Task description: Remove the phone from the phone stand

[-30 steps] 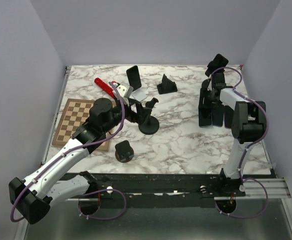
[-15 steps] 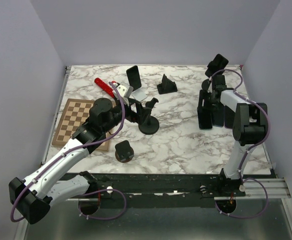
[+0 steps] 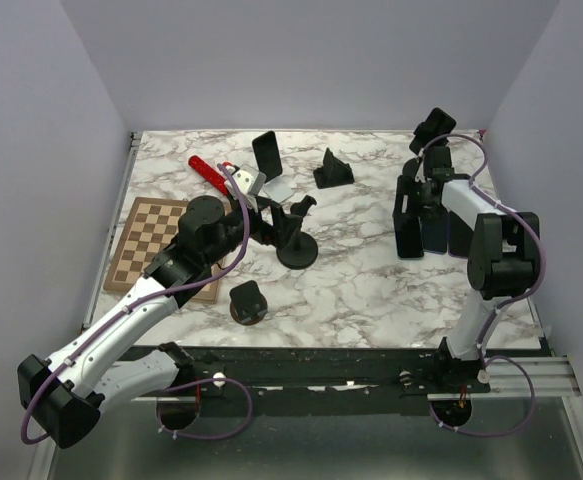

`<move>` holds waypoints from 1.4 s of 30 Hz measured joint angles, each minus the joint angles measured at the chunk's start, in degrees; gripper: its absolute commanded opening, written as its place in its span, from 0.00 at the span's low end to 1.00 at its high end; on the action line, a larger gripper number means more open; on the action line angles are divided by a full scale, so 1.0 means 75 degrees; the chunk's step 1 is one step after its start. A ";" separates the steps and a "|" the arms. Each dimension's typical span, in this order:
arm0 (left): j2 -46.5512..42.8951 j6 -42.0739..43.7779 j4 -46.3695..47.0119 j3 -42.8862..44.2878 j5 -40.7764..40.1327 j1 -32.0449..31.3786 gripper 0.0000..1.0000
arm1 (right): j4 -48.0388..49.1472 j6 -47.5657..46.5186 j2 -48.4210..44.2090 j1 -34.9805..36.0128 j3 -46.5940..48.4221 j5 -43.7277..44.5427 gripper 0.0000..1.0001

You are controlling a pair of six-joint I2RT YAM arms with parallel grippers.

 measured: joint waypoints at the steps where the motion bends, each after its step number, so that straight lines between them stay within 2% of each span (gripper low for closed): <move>1: 0.0000 0.0000 -0.0003 0.0000 0.0000 0.0000 0.95 | -0.0026 0.0020 -0.0041 0.0006 0.0000 0.0000 0.85; 6: 0.0000 0.0003 -0.0003 0.0000 0.0000 0.0000 0.95 | -0.0175 0.0096 -0.0096 0.0041 -0.0012 0.0020 0.85; 12: 0.0000 0.0003 -0.0003 -0.0003 0.0000 0.0000 0.95 | -0.0399 0.0157 -0.0111 0.0058 -0.0119 0.0595 0.87; 19: 0.0000 0.0003 -0.0003 0.0000 0.0000 0.0000 0.95 | -0.0560 0.0271 -0.0647 0.0058 -0.0950 0.0749 0.87; 42: 0.0000 0.0003 -0.0006 0.0000 0.0000 0.0000 0.95 | -0.0539 0.0487 -0.0982 0.0140 -0.1445 -0.0251 0.87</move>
